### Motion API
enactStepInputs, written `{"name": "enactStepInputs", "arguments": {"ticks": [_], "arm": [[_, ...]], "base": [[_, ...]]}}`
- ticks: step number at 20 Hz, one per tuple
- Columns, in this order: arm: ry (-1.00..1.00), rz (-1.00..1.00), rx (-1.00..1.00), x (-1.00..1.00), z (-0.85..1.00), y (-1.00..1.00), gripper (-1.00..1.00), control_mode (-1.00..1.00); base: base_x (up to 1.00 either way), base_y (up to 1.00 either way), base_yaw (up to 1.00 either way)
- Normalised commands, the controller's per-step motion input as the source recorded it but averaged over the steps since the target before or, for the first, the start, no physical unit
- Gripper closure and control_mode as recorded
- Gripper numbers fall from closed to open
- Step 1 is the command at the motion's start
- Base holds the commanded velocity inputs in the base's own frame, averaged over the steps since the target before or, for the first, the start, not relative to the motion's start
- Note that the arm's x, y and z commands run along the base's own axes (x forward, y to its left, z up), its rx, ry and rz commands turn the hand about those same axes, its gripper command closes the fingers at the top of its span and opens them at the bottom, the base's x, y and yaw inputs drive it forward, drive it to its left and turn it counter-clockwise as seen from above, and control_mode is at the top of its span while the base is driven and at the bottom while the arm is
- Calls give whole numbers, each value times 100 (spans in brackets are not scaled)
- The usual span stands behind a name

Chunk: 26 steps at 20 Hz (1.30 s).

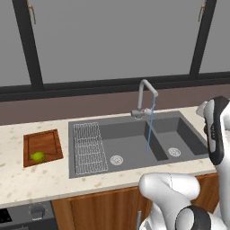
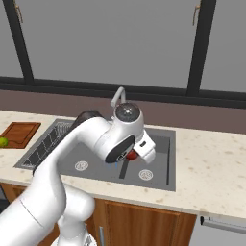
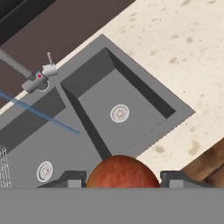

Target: Pick the apple, pear from the sink and place them on the cutting board to airdry. Then turn off the sink faucet.

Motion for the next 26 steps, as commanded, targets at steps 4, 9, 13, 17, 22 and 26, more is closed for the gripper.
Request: {"name": "enactStepInputs", "arguments": {"ticks": [4,9,13,17,22,26], "arm": [[-3,16,-7,-24,14,55,100,-100],[2,14,-8,-2,21,58,100,-100],[7,16,-4,0,16,59,100,-100],[11,17,-2,0,2,59,100,-100],[10,18,-1,0,0,58,100,-100],[8,17,-1,1,0,65,100,-100]], "base": [[0,0,0],[0,0,0],[0,0,0],[0,0,0],[0,0,0],[0,0,0]]}}
